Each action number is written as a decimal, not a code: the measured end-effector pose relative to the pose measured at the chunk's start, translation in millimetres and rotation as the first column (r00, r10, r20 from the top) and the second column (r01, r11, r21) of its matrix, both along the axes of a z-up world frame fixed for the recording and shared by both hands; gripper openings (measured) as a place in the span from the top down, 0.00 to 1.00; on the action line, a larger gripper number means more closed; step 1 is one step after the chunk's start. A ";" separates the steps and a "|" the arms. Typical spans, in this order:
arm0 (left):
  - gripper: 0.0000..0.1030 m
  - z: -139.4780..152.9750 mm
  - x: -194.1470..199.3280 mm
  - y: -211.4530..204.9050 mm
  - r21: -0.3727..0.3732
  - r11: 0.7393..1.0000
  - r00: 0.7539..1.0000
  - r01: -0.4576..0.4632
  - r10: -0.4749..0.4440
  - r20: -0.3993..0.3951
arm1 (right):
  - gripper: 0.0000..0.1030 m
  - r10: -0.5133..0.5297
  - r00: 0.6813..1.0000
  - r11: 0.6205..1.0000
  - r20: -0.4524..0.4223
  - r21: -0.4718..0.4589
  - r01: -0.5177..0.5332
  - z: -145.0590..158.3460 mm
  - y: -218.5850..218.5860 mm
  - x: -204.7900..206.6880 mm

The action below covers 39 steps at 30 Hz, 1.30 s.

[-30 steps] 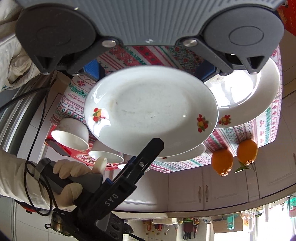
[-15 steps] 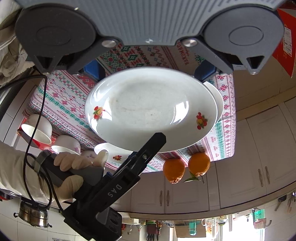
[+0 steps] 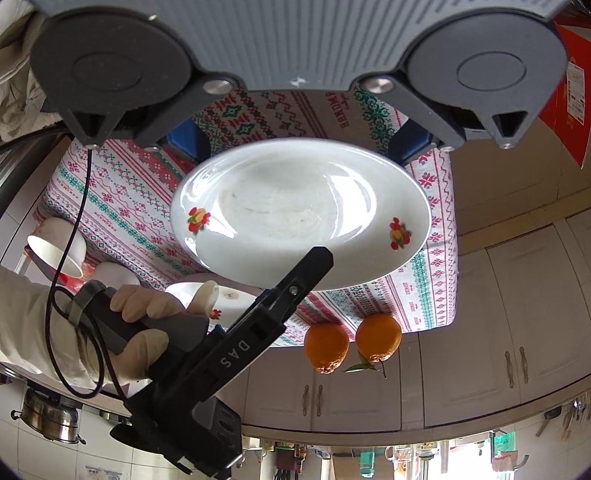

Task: Organize plates and bowls
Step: 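Lower the held plate onto the other white plate with both tools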

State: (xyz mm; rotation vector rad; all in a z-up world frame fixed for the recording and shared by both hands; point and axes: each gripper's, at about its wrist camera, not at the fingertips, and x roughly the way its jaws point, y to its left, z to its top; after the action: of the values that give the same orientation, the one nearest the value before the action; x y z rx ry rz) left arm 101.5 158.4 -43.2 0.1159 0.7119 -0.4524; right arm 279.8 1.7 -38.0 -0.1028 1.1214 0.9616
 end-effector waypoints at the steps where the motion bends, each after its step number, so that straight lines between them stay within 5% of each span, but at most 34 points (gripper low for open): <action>1: 0.01 -0.5 1.1 0.4 0.002 1.000 1.000 -0.001 0.001 0.000 | 0.09 -0.002 1.000 1.000 -0.002 0.000 0.002 -1.3 -0.3 1.3; 39: 0.01 -13.7 20.2 1.9 0.024 1.000 1.000 0.006 -0.006 0.007 | 0.10 -0.071 0.997 0.997 0.023 -0.028 0.071 7.0 -29.4 -10.3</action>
State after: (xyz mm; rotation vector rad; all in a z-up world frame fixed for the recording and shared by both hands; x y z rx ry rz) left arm 121.7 160.3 -56.9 0.1428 0.7100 -0.4492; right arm 269.5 -27.7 -31.0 -0.0965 1.1115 0.8791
